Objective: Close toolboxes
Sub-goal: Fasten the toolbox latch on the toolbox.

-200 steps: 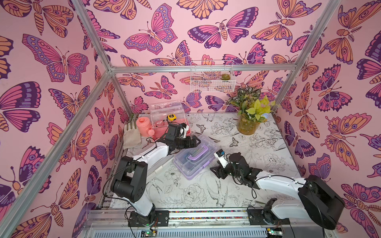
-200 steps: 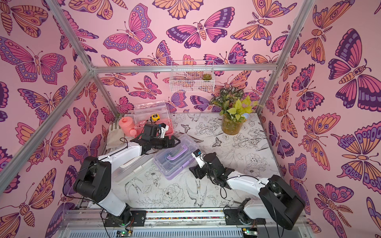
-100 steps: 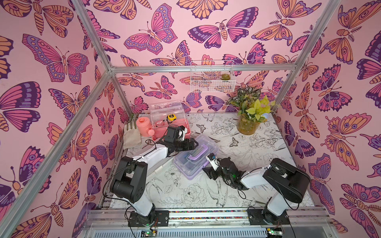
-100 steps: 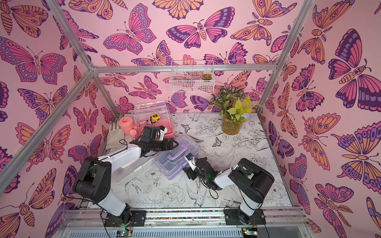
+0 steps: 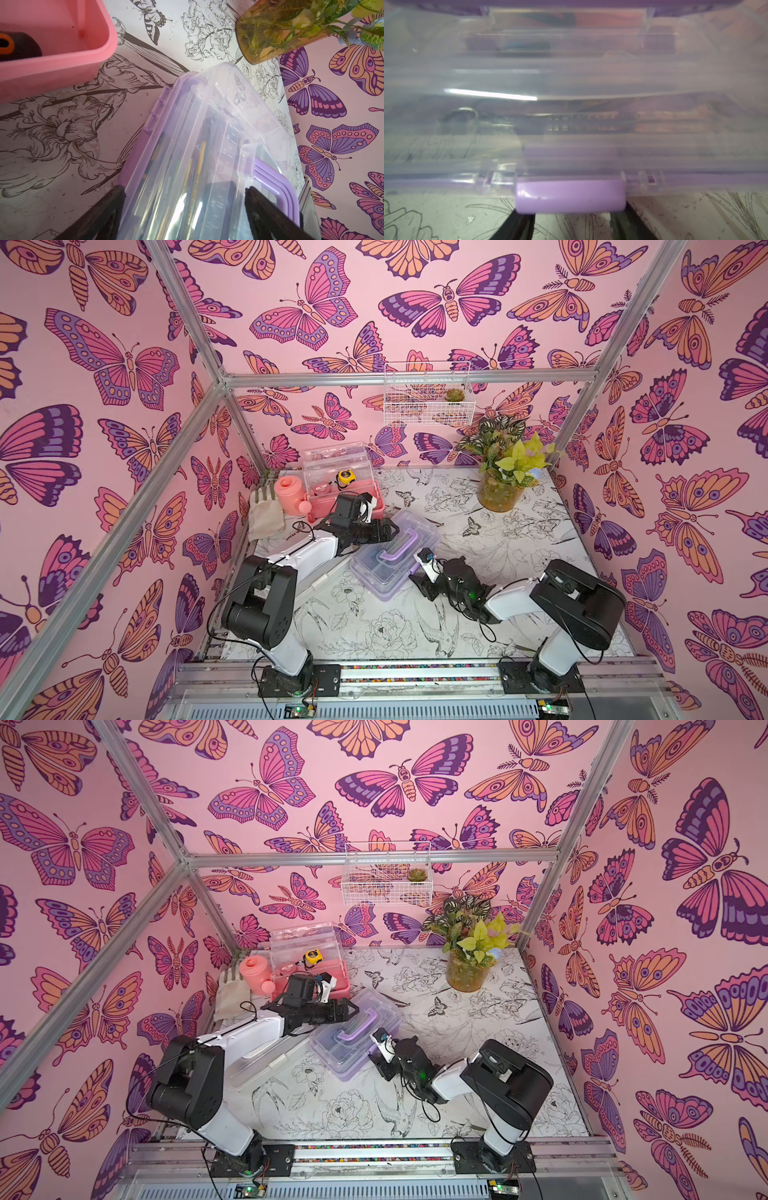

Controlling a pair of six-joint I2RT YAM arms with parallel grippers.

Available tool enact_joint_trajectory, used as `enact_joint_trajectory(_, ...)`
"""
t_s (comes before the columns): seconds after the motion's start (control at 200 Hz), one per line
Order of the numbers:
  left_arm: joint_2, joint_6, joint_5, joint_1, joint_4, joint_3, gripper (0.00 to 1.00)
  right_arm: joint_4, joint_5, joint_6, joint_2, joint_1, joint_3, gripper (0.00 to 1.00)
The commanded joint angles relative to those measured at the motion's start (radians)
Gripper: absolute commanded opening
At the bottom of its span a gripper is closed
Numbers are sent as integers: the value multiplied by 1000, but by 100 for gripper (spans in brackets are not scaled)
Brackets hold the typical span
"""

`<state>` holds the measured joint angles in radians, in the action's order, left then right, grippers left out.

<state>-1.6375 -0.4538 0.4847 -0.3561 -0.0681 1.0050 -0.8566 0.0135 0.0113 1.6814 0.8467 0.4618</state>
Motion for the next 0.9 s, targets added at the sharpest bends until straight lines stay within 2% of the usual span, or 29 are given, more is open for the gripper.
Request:
enact_joint_trajectory(0.0,-5,7,52,-12,-29,-19,91,-134,-9,11,-14,4,34,55)
enact_joint_trajectory(0.09,-5,7,48,-12,-30,-19,91,-142,-13,31,-11,3,31,45)
enact_joint_trajectory(0.28,-9,9,45,-12,-29,-18,91,-119,17,33,-33,4,7,37)
enact_joint_trajectory(0.416,-10,12,37,-12,-29,-17,91,-57,43,35,-81,3,-18,36)
enact_joint_trajectory(0.676,-12,20,29,-12,-28,-14,91,98,19,44,-170,3,3,36)
enact_joint_trajectory(0.891,-21,20,39,-12,-12,-19,91,-13,25,41,-144,2,-28,37)
